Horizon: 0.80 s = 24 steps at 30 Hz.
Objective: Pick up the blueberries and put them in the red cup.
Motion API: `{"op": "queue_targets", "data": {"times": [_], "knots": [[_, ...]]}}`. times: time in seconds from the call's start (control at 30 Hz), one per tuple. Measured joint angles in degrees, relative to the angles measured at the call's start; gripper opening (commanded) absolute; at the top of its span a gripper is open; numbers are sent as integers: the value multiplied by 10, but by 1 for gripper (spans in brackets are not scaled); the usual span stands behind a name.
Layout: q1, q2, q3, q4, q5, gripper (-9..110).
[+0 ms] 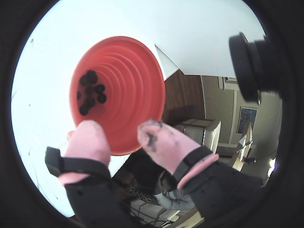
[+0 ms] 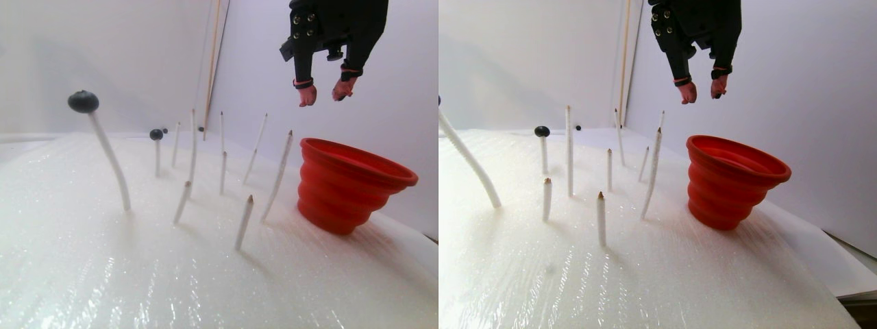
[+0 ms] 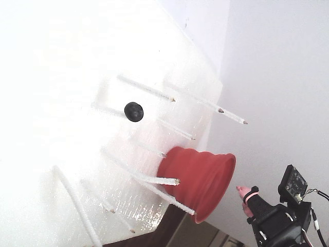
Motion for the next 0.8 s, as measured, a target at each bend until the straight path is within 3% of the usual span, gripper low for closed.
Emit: {"op": "queue_targets", "data": {"times": [0.8], "knots": [[-124, 105, 62, 70, 24, 14]]}}
